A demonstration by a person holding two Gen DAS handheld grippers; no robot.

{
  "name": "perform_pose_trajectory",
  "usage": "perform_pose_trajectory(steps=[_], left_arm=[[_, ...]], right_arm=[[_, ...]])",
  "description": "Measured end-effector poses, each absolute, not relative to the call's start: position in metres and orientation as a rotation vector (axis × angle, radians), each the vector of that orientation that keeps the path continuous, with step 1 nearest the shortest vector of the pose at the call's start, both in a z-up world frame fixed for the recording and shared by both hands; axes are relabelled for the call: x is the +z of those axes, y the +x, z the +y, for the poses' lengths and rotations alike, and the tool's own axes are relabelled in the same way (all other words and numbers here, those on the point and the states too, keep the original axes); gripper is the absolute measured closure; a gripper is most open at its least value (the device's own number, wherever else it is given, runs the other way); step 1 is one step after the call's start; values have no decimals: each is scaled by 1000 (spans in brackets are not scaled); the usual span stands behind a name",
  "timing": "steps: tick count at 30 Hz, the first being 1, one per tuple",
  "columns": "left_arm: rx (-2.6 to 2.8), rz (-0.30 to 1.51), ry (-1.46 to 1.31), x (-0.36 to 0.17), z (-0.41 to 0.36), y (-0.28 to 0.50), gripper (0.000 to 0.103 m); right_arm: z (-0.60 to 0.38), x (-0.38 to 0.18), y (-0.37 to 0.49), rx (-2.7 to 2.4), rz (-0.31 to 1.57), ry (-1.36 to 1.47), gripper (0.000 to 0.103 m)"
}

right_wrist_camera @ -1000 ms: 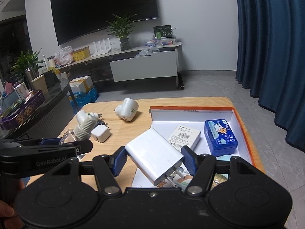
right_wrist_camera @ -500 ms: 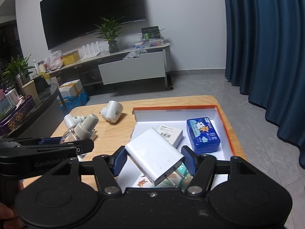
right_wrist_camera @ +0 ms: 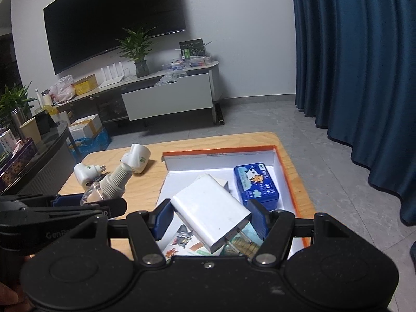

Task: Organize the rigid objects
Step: 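Lower white charger into the lid and open the right gripper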

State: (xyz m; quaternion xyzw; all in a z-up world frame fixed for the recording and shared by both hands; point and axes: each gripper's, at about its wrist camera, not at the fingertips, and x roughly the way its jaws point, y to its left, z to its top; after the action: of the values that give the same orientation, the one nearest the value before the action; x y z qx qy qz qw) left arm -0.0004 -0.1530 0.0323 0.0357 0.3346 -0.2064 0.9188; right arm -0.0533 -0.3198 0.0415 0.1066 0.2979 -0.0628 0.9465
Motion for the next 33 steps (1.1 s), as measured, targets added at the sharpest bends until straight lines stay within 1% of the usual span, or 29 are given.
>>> perform_pose_trajectory(steps=[33], left_arm=[[-514, 730, 130, 15, -202, 17, 49]], right_arm=[[-366, 36, -23, -189, 613, 229, 27]])
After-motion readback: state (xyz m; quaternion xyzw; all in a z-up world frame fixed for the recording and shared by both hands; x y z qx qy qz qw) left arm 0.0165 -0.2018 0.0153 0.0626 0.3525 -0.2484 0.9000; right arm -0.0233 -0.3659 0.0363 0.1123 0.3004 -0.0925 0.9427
